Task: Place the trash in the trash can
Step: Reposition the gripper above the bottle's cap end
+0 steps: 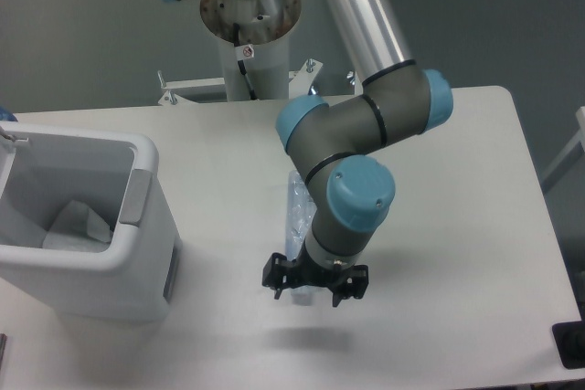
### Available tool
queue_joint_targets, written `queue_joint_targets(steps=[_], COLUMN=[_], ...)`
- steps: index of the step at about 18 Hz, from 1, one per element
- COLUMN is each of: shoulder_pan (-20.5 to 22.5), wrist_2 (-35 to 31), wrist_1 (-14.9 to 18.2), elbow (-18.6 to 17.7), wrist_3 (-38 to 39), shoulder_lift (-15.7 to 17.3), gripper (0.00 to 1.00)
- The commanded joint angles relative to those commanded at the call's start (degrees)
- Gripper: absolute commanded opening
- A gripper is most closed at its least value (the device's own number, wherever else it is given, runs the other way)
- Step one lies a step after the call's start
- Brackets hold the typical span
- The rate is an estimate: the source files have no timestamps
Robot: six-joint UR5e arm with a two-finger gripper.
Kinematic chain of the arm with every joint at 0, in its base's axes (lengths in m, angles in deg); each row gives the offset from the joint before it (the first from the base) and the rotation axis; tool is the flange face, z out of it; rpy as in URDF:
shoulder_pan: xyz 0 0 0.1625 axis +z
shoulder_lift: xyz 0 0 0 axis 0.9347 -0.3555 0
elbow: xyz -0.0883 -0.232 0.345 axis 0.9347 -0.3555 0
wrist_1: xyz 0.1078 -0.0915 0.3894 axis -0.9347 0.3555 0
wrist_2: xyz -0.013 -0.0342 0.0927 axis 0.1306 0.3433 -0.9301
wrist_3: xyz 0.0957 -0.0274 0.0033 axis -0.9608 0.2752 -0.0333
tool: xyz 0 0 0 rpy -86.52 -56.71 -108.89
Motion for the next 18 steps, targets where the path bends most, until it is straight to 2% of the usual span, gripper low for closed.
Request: queue_joint_targets(steps=[5, 8, 13, 18], shoulder_pan=[-0.89, -2.64, -3.17, -4.58], wrist_2=[-3.0, -7.74, -8.89, -13.73], wrist_1=[-0.09, -0.26, -0.44, -0.53], elbow=[-0.44, -0.7, -0.88, -1.14], wrist_3=[0.17, 2.19, 2.55, 4.75], shoulder_lift=[-0.62, -1.67, -2.2, -3.35], gripper=[0.99, 0.99, 0.98, 0.98])
